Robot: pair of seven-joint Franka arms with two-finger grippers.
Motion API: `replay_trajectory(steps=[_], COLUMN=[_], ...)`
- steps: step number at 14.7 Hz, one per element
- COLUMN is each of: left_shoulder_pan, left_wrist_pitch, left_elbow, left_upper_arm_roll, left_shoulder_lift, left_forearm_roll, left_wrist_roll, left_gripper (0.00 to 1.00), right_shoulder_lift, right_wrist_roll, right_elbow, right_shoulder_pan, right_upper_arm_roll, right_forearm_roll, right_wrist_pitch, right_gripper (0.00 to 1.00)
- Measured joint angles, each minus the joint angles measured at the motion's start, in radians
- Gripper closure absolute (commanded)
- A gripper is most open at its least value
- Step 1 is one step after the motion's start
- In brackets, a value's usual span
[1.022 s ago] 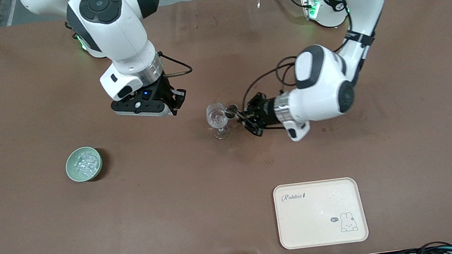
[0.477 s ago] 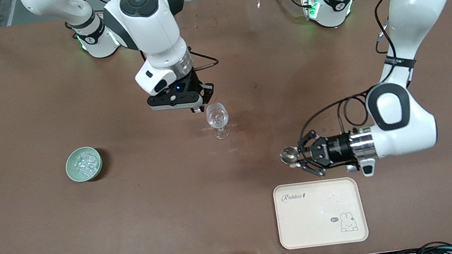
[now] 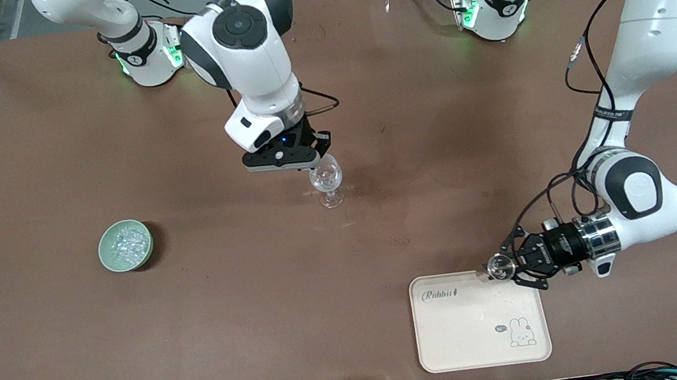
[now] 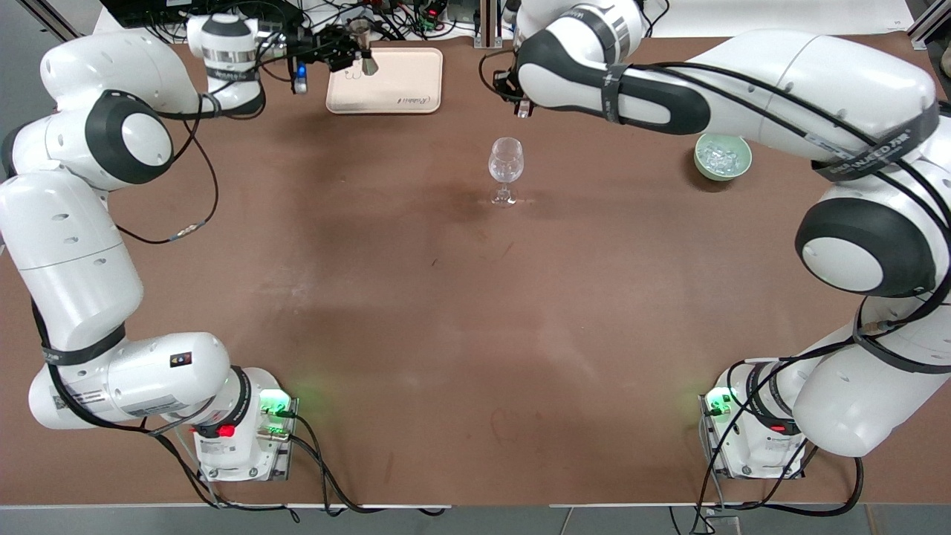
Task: Pour wine and add ice with both arms
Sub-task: 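Drop ice with the right gripper while the left gripper sets the jigger down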
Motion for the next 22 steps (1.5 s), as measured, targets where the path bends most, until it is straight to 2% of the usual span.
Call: replay_trajectory(steps=[3, 7, 12, 18, 20, 22], left_shoulder_pan=[0.014, 0.017, 0.012, 0.005, 0.005, 0.005], left_wrist_pitch=[0.004, 0.014, 0.062, 0.116, 0.116, 0.116], left_elbow=[0.021, 0.062, 0.140, 0.159, 0.159, 0.160], left_upper_arm_roll=[0.005, 0.021, 0.020, 0.019, 0.019, 0.019], left_shoulder_lift=[0.058, 0.118, 0.200, 0.241, 0.248, 0.253], left_forearm_roll=[-0.034, -0.063, -0.080, -0.102, -0.102, -0.102], left_wrist_roll=[0.039, 0.040, 0.040, 0.067, 0.096, 0.108], left_gripper=[0.99, 0.99, 0.99, 0.98, 0.92, 0.86], right_shoulder_lift=[0.023, 0.034, 0.045, 0.055, 0.057, 0.059], right_wrist_roll=[0.000, 0.000, 0.000, 0.000, 0.000, 0.000], right_elbow=[-0.005, -0.011, -0.012, -0.012, -0.012, -0.012], right_shoulder_pan=[0.013, 0.016, 0.037, 0.045, 0.045, 0.045], right_upper_arm_roll=[0.000, 0.000, 0.001, 0.001, 0.001, 0.001], right_forearm_roll=[0.000, 0.000, 0.000, 0.000, 0.000, 0.000], right_wrist_pitch=[0.000, 0.000, 0.000, 0.006, 0.007, 0.008], right_gripper=[0.78, 0.78, 0.73, 0.67, 0.58, 0.39])
